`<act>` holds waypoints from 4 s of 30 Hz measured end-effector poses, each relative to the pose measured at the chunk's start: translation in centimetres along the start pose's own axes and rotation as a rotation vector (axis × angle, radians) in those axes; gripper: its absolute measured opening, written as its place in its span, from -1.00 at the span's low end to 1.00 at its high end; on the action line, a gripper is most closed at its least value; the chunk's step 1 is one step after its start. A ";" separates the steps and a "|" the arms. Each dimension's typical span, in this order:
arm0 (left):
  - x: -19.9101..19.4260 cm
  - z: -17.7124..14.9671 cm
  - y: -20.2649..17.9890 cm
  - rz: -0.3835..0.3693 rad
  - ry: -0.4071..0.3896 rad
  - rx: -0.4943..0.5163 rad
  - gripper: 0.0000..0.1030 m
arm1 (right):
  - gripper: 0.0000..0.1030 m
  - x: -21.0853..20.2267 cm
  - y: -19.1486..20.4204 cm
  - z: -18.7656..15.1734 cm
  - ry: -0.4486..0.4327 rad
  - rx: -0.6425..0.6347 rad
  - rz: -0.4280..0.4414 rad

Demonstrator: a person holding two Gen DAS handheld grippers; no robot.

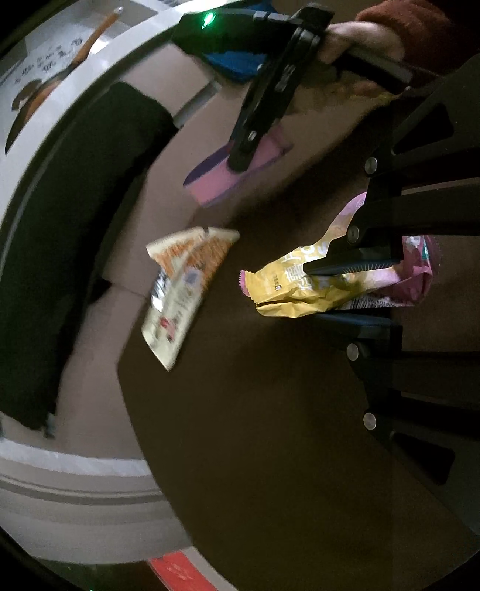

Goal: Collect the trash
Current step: 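Grasp the yellow snack bag with the left tool while the right tool grasps the purple sponge, then carry the yellow snack bag and purple sponge over the bin and release both, then move both tools back over the glitter pad and white wrapper on the table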

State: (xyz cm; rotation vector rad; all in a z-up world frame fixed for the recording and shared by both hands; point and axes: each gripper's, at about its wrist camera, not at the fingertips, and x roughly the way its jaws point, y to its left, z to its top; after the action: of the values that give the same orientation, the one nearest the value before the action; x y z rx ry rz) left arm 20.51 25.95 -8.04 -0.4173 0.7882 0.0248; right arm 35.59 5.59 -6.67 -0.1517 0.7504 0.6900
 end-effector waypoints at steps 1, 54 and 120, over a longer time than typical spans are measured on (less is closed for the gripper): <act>-0.2 0.4 -0.9 -0.011 -0.005 0.014 -0.61 | 0.10 -0.8 -0.3 0.0 -0.008 0.010 -0.001; 3.8 -3.3 -39.9 -0.352 -0.073 0.584 -0.61 | 0.11 -31.1 -21.6 -15.6 -0.317 0.402 -0.506; 19.9 9.3 -19.0 -0.130 0.165 0.236 -0.02 | 0.34 -19.9 -20.0 -15.0 -0.176 0.383 -0.359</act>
State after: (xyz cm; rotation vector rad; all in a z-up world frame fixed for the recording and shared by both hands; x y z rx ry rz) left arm 44.29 9.35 -9.24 -0.2477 0.9131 -0.2250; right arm 29.08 -25.65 -6.48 0.1221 0.6512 0.2078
